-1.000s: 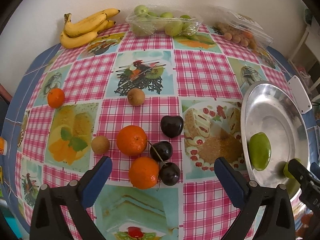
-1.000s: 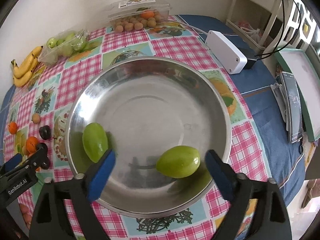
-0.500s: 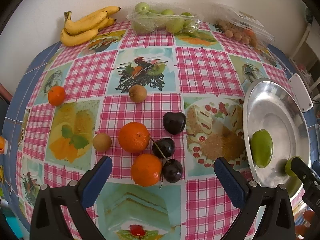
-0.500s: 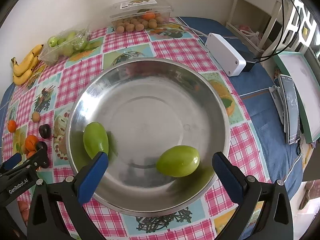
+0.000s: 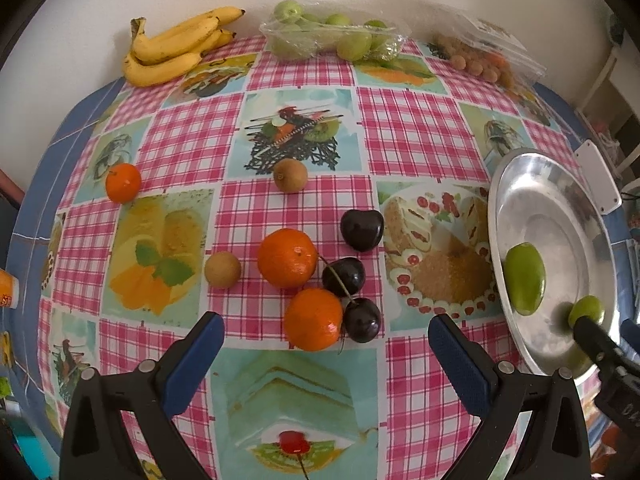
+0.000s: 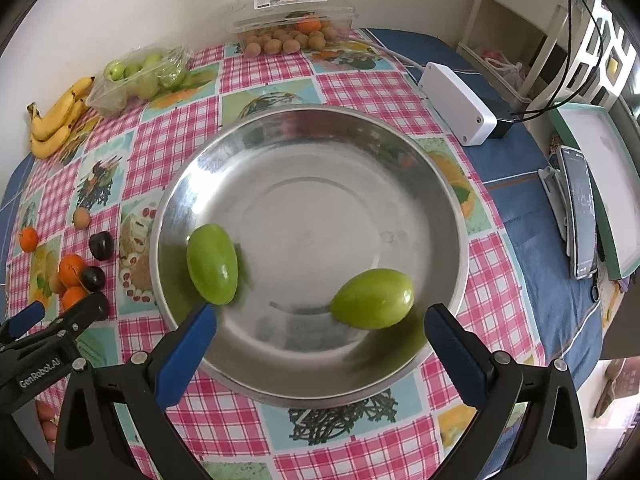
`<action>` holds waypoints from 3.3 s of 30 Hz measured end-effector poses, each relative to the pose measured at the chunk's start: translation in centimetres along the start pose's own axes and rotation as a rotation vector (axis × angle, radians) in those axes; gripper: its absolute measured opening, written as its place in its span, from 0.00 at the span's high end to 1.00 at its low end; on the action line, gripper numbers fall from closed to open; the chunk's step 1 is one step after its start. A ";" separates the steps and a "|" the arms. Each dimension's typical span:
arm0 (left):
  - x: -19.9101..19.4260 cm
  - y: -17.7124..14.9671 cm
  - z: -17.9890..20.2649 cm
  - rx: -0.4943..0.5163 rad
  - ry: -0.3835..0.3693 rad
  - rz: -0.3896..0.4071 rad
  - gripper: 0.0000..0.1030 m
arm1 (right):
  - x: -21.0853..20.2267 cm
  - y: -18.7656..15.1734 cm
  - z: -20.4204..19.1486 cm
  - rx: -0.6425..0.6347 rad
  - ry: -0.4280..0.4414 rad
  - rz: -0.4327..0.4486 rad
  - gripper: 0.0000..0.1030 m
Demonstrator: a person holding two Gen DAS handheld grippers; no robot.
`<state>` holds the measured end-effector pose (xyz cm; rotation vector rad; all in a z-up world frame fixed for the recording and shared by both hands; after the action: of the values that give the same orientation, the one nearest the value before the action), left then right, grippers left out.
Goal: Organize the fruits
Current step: 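Withdraw both tools from the bowl toward the remaining loose fruit, then close the left tool on a brown kiwi while the right tool grips a dark plum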
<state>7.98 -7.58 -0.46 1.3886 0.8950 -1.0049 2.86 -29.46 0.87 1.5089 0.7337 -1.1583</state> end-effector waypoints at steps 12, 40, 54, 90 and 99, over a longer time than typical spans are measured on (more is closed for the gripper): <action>-2.1 0.0 -4.9 -0.081 -0.002 0.025 0.00 | -1.2 -0.6 -4.3 -0.044 0.028 0.000 0.00; -2.3 -1.0 -15.0 -0.276 0.026 0.050 0.00 | 0.1 -2.0 -16.2 -0.188 0.211 -0.042 0.00; -2.2 1.0 -13.7 -0.244 -0.043 0.140 0.00 | -1.0 -0.3 -16.5 -0.135 0.314 0.047 0.00; 2.7 1.6 -9.7 -0.252 -0.161 0.031 0.50 | 3.1 -0.6 -16.6 0.023 0.455 -0.094 0.70; 3.6 1.6 -9.1 -0.238 -0.168 0.016 0.60 | 3.2 -1.0 -16.6 0.016 0.450 -0.116 0.70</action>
<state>11.37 1.26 -3.36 1.0933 0.8472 -0.9539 7.84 -13.68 -2.78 1.7836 1.1273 -0.9142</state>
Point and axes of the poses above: each gripper's, at about its wrist camera, not at the fingertips, and x roughly the way its jaws point, z to its right, y to its top, the point moved 5 cm from there along x, roughly the way its jaws point, and after that the axes turned 1 degree about x, right-handed, at the moved point
